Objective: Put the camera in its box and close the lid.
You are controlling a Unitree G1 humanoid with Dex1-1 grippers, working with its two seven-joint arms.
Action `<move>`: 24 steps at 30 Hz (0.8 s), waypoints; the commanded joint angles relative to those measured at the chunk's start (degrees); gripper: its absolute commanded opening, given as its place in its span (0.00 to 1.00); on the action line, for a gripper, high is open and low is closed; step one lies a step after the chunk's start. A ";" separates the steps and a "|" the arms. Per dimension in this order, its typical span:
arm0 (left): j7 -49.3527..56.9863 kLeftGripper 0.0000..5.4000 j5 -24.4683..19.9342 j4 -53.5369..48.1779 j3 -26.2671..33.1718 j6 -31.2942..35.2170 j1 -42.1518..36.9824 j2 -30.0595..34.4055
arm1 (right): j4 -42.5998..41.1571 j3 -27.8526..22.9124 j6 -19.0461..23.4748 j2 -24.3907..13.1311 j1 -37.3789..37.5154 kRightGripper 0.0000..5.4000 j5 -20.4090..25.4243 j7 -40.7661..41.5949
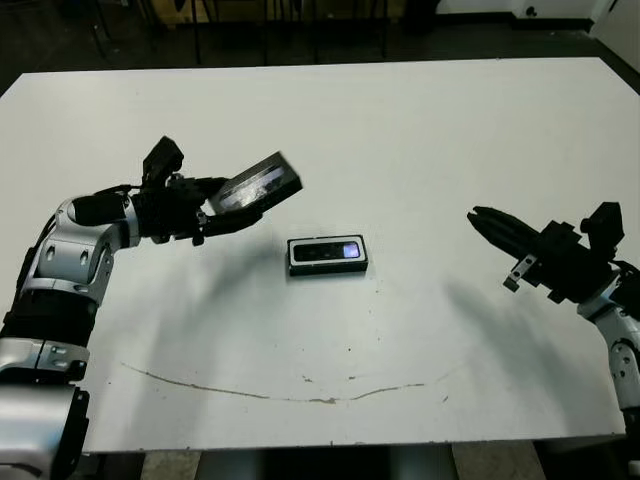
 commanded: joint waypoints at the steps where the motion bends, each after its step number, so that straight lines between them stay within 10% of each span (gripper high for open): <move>1: -4.65 0.52 -0.96 0.13 -2.72 4.42 -1.26 1.41 | 0.88 0.41 -0.57 0.28 0.54 0.00 -0.94 -0.28; 24: -12.91 0.52 5.35 14.90 -10.56 -0.53 -8.59 -2.80 | -5.38 0.52 4.95 -0.64 3.24 0.00 -1.31 -3.30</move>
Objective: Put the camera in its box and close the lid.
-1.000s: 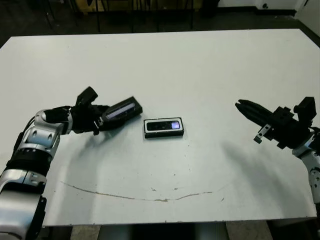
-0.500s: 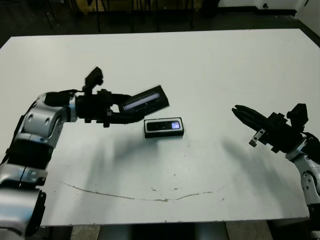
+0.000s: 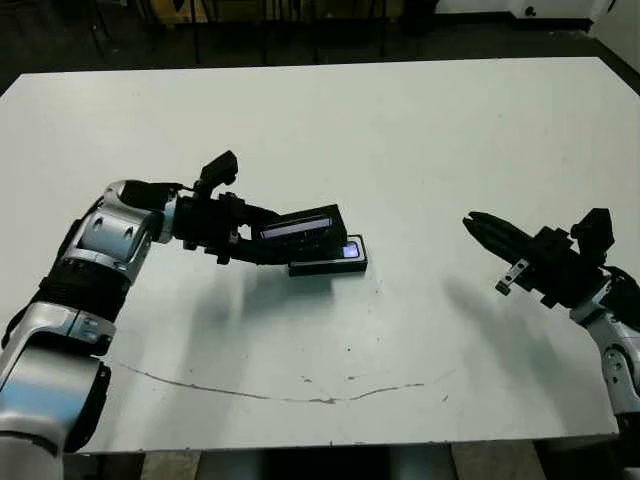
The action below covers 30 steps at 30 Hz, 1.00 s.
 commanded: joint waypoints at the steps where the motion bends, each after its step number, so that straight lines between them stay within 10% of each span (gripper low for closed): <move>1: 1.06 0.52 0.89 1.51 0.41 0.76 -1.01 -0.26 | -0.36 0.02 1.23 -0.83 0.94 0.00 -0.23 -0.18; 30: 4.49 0.52 6.99 19.90 1.71 -2.45 -7.56 -5.09 | -2.97 0.30 5.99 -0.98 1.83 0.00 0.14 -0.73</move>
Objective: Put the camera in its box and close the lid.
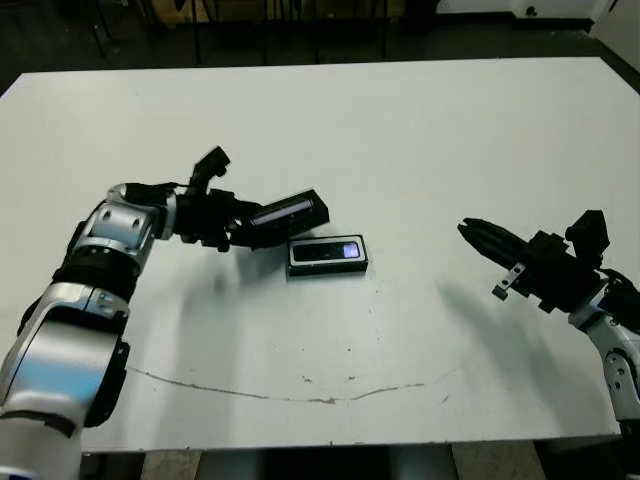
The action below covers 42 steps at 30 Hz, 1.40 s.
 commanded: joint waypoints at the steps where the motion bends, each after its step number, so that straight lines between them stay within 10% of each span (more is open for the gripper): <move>1: -0.63 0.52 1.70 2.11 -0.72 -1.13 -0.97 -0.60 | -1.75 0.10 1.79 -0.80 1.64 0.00 -0.27 -0.94; 42: -10.31 0.52 4.54 7.44 -1.55 -6.38 1.18 -4.18 | -3.50 -0.88 0.80 -0.37 3.36 0.00 2.81 0.05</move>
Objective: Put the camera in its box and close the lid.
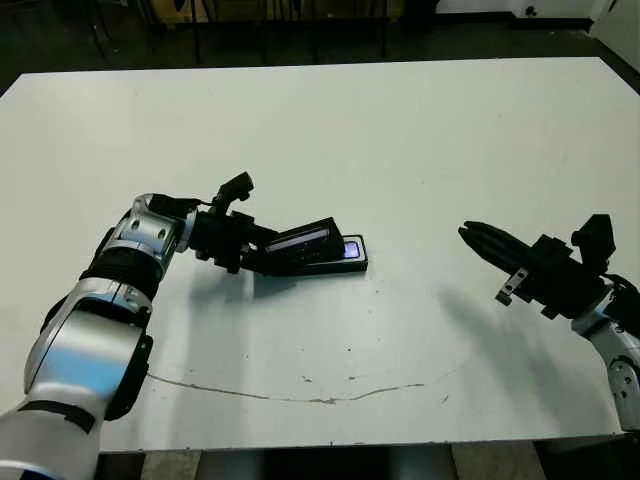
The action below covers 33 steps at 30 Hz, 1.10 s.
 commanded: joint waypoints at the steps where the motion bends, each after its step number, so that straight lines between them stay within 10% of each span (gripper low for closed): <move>1: -0.88 0.52 0.51 -0.75 -0.70 -0.70 2.46 -1.07 | 0.19 -0.13 -0.12 -0.18 1.09 0.00 -0.12 0.08; 33: 14.07 0.52 12.21 -11.72 -16.44 -2.87 4.56 -4.49 | 1.22 0.06 0.37 -0.49 0.66 0.00 0.75 0.90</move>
